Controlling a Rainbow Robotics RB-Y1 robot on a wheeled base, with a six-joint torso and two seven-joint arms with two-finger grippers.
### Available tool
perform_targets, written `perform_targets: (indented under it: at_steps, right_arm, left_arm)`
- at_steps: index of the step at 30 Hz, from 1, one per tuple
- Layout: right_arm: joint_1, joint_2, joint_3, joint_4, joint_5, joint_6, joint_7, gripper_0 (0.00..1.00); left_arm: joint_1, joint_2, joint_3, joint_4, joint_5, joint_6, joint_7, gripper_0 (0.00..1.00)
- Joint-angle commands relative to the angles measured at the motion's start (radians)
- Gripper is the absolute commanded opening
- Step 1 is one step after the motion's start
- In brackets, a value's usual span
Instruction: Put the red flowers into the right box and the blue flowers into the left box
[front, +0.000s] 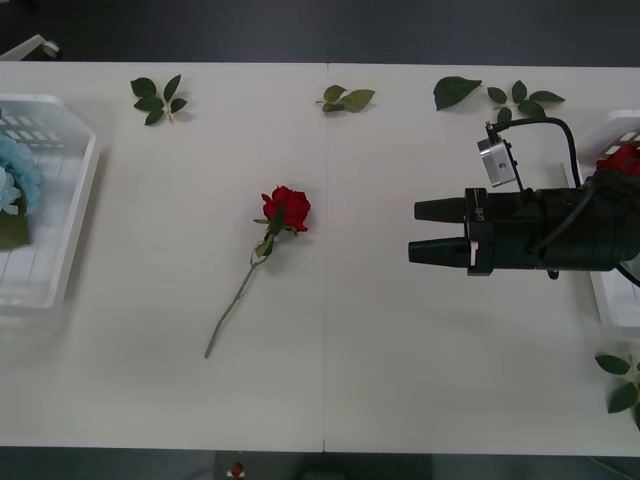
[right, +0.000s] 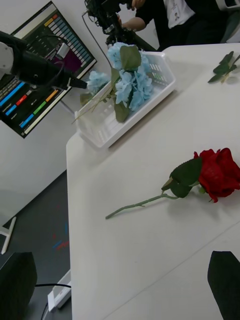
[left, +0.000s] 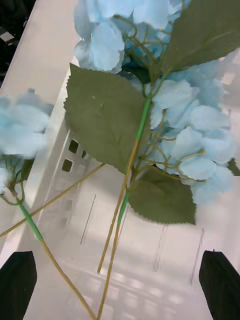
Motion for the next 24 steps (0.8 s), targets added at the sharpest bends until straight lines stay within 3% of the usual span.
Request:
perform_targets:
  at_steps: [1,5,11,16,24]
  right_arm:
    - [-0.014,-0.032,-0.015,-0.023,0.001,-0.001,0.012,1.00]
    - [-0.014,-0.034,-0.015,-0.023,0.001,0.004,0.012,1.00]
    - [-0.014,-0.040,-0.015,-0.023,-0.003,0.007,0.012,1.00]
    - [-0.014,-0.040,-0.015,-0.023,-0.006,0.008,0.012,1.00]
    - [-0.014,-0.040,-0.015,-0.023,-0.014,0.007,0.012,1.00]
  left_arm:
    - [-0.007,0.020,0.061,-0.126,0.020,0.117,-0.014,0.95]
    - [-0.027,0.020,0.051,-0.221,0.037,0.180,-0.008,0.95]
    - [-0.064,0.020,-0.077,-0.287,0.095,0.137,-0.002,0.95]
    - [-0.069,0.018,-0.266,-0.281,0.091,-0.042,-0.002,0.95]
    - [-0.105,0.013,-0.640,-0.132,0.095,-0.418,-0.018,1.00]
